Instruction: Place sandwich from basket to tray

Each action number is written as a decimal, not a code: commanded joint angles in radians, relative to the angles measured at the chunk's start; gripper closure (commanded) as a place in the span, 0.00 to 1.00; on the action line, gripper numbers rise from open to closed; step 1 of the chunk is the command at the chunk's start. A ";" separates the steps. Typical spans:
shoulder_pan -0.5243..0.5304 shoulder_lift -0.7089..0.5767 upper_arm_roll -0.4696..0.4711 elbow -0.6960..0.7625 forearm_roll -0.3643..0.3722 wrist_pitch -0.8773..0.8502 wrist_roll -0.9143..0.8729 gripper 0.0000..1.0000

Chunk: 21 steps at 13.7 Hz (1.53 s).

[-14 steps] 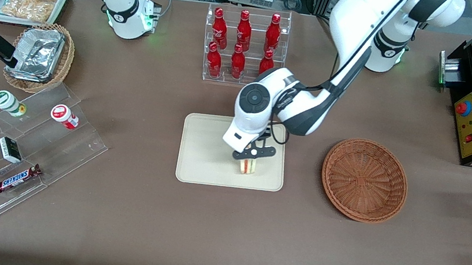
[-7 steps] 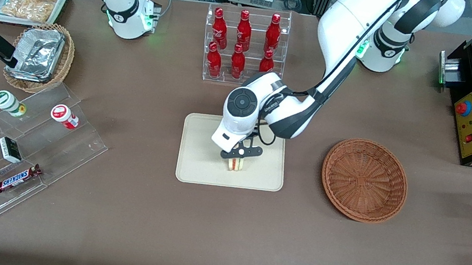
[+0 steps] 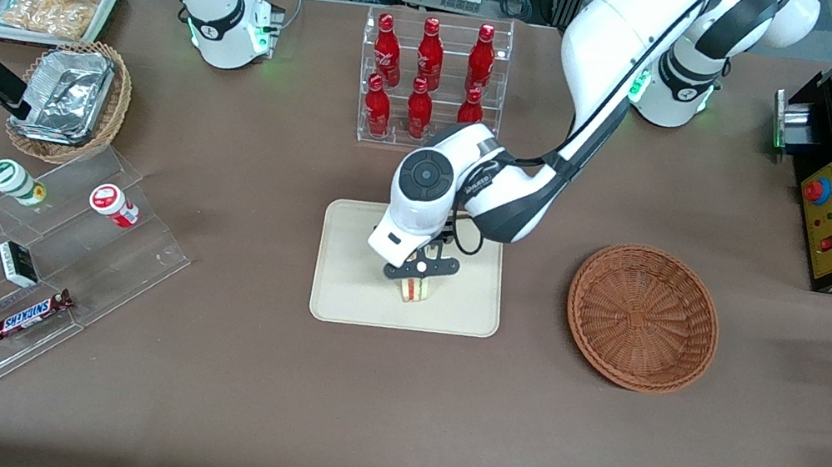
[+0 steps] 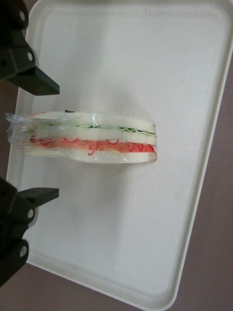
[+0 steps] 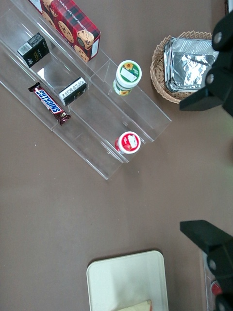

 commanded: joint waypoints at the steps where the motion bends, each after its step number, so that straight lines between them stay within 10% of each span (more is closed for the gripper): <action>1: 0.010 -0.088 0.016 -0.009 0.011 -0.110 0.002 0.00; 13: 0.284 -0.528 0.128 -0.417 0.016 -0.302 0.474 0.00; 21: 0.623 -0.693 0.081 -0.340 0.022 -0.593 0.925 0.00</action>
